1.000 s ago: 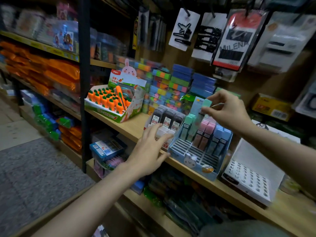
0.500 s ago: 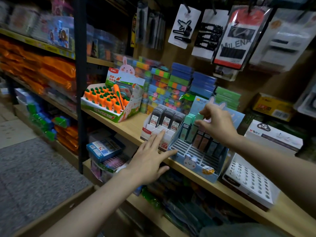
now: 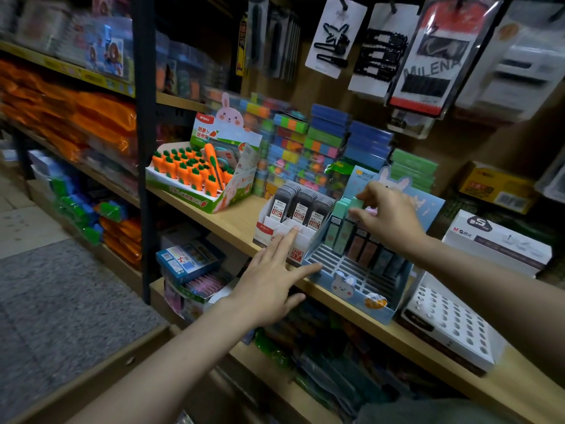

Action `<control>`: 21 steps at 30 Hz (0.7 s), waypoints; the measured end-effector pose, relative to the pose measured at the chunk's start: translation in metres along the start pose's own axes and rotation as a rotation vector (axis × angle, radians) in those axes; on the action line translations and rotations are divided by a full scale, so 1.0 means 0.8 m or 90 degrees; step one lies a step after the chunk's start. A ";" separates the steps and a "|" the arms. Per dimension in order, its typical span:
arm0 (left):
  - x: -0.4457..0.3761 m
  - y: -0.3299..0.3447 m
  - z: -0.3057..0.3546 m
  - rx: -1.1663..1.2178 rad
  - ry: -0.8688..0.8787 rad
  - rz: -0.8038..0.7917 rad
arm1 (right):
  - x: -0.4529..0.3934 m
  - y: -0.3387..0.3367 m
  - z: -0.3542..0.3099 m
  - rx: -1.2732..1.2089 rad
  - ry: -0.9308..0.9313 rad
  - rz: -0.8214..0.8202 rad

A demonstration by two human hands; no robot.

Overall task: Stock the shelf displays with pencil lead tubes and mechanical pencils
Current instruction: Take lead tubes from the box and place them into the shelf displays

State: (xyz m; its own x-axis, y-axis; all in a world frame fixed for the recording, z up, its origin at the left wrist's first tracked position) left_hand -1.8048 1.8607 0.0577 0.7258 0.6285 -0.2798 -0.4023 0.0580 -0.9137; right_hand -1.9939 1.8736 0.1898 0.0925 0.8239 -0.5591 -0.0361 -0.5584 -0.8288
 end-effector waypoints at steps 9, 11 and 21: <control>0.001 -0.001 0.000 -0.001 0.001 0.001 | -0.004 0.007 0.005 0.012 0.009 0.024; 0.001 -0.001 0.001 -0.001 0.001 0.002 | -0.003 0.009 0.005 0.020 0.005 0.020; 0.001 -0.001 0.001 0.001 0.009 0.006 | 0.012 0.019 0.003 0.117 0.055 0.039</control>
State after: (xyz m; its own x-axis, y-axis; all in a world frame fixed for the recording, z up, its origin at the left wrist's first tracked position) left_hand -1.8045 1.8621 0.0583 0.7299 0.6178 -0.2924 -0.4099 0.0533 -0.9106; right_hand -1.9961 1.8732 0.1715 0.1692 0.7732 -0.6111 -0.2241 -0.5737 -0.7878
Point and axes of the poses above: each hand's wrist, its own x-axis away from the middle knuckle, its own y-axis out of the palm, z = x × y, the point moved 5 cm from there along -x, towards the middle knuckle, and after that the axes turned 11 degrees about x, right-handed, at the moved point
